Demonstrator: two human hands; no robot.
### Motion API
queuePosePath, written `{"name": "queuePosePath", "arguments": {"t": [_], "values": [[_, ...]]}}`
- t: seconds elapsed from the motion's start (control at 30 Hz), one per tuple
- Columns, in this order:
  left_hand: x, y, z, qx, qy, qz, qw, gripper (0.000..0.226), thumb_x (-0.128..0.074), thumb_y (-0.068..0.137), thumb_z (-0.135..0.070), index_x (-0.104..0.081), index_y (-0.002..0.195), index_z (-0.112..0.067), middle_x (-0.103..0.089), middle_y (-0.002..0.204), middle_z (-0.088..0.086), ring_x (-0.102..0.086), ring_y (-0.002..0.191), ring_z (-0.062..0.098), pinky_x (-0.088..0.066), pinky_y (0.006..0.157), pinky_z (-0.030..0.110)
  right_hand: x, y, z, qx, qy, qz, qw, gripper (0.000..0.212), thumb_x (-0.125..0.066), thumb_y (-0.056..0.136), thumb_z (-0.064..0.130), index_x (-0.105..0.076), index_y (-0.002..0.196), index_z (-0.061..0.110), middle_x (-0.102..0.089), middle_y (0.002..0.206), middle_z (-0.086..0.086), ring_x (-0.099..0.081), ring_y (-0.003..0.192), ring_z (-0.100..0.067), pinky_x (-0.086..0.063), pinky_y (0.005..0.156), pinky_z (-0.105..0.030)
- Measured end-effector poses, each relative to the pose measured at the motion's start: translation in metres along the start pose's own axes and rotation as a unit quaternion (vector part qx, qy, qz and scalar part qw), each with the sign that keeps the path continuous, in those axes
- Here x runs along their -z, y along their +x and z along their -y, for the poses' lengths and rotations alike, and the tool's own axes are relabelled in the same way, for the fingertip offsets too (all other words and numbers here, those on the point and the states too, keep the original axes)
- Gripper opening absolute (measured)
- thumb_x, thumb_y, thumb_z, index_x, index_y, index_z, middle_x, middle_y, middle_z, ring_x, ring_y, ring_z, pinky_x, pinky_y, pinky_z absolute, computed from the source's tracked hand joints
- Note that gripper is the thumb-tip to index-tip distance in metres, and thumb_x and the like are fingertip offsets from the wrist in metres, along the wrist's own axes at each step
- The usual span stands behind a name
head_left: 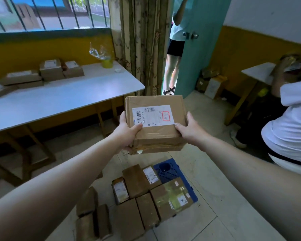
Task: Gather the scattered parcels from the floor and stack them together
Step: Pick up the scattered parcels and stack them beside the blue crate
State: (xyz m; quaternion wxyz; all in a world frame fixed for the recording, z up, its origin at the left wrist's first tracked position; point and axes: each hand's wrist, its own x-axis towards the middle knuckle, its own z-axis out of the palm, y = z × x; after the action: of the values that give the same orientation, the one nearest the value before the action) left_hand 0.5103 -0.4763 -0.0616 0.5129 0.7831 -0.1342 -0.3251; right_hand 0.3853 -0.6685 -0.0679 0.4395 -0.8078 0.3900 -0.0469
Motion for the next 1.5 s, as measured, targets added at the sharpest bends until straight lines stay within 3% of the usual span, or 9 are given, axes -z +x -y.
{"name": "queuePosePath", "arguments": {"t": [0.2,0.3,0.43,0.77,0.93,1.07,1.17,1.27,1.5], "values": [[-0.032,0.030,-0.010,0.024,-0.014,-0.058,0.998,0.075,-0.055,0.092,-0.041,-0.001,0.143,-0.052,-0.045,0.134,-0.002,-0.062,0.091,0.021,-0.059,0.052,0.041,0.022,0.061,-0.006,0.049,-0.030,0.054,0.997,0.071,-0.052,0.094,0.042,-0.011,0.151,0.029,-0.041,0.146,-0.001,-0.046,0.125,-0.026,-0.043,0.102,-0.049],[-0.062,0.044,-0.013,0.020,-0.033,-0.103,0.994,0.071,-0.055,0.093,-0.040,-0.005,0.143,-0.050,-0.048,0.133,-0.001,-0.063,0.091,0.020,-0.057,0.048,0.036,0.038,0.090,-0.017,0.089,-0.067,0.077,0.991,0.077,-0.051,0.095,0.042,-0.001,0.152,0.033,-0.038,0.147,-0.002,-0.045,0.126,-0.026,-0.042,0.103,-0.045],[-0.104,0.065,-0.007,0.059,-0.019,-0.167,0.984,0.074,-0.056,0.091,-0.042,-0.006,0.146,-0.046,-0.040,0.136,0.003,-0.057,0.105,0.028,-0.060,0.062,0.046,0.052,0.122,-0.041,0.105,-0.136,0.120,0.978,0.087,-0.055,0.090,0.048,0.006,0.151,0.034,-0.032,0.148,-0.005,-0.042,0.126,-0.027,-0.041,0.093,-0.036],[-0.144,0.147,0.050,0.139,-0.004,-0.121,0.983,0.078,-0.063,0.089,-0.027,-0.013,0.147,-0.038,-0.046,0.137,0.004,-0.059,0.105,0.023,-0.059,0.075,0.040,0.015,0.205,-0.119,0.039,-0.179,0.173,0.968,0.093,-0.061,0.086,0.049,0.004,0.151,0.036,-0.032,0.144,-0.009,-0.043,0.125,-0.029,-0.042,0.094,-0.040],[-0.182,0.224,0.101,0.133,0.016,-0.112,0.985,0.074,-0.068,0.085,-0.019,-0.025,0.145,-0.029,-0.051,0.132,0.003,-0.056,0.100,0.013,-0.050,0.056,0.018,-0.019,0.275,-0.190,0.000,-0.177,0.181,0.967,0.092,-0.059,0.088,0.048,0.008,0.150,0.037,-0.029,0.145,-0.009,-0.046,0.120,-0.029,-0.042,0.090,-0.038],[-0.231,0.283,0.165,0.175,0.020,-0.109,0.978,0.067,-0.068,0.084,-0.013,-0.033,0.140,-0.028,-0.059,0.123,-0.002,-0.061,0.088,0.007,-0.054,0.063,0.024,-0.055,0.330,-0.266,-0.018,-0.183,0.200,0.962,0.091,-0.059,0.089,0.044,0.009,0.150,0.036,-0.028,0.145,-0.011,-0.050,0.114,-0.028,-0.043,0.084,-0.036],[-0.268,0.324,0.215,0.210,0.057,-0.110,0.970,0.062,-0.070,0.083,-0.016,-0.038,0.136,-0.024,-0.055,0.129,0.005,-0.060,0.105,0.021,-0.056,0.081,0.038,-0.084,0.365,-0.328,-0.041,-0.198,0.206,0.958,0.091,-0.059,0.089,0.046,0.008,0.150,0.036,-0.027,0.146,-0.012,-0.051,0.107,-0.028,-0.040,0.075,-0.032],[-0.300,0.353,0.259,0.221,0.063,-0.118,0.966,0.063,-0.069,0.083,-0.012,-0.037,0.136,-0.023,-0.055,0.127,0.003,-0.058,0.101,0.019,-0.056,0.071,0.032,-0.109,0.388,-0.382,-0.042,-0.197,0.198,0.959,0.091,-0.060,0.088,0.046,0.006,0.149,0.037,-0.028,0.145,-0.012,-0.046,0.088,-0.022,-0.036,0.059,-0.027],[-0.349,0.395,0.355,0.255,0.106,-0.106,0.955,0.057,-0.067,0.084,-0.007,-0.040,0.134,-0.018,-0.055,0.129,0.003,-0.056,0.110,0.022,-0.050,0.058,0.022,-0.165,0.421,-0.478,-0.049,-0.159,0.232,0.958,0.092,-0.063,0.087,0.040,0.003,0.152,0.032,-0.030,0.139,-0.013,-0.047,0.094,-0.024,-0.039,0.074,-0.030]]}}
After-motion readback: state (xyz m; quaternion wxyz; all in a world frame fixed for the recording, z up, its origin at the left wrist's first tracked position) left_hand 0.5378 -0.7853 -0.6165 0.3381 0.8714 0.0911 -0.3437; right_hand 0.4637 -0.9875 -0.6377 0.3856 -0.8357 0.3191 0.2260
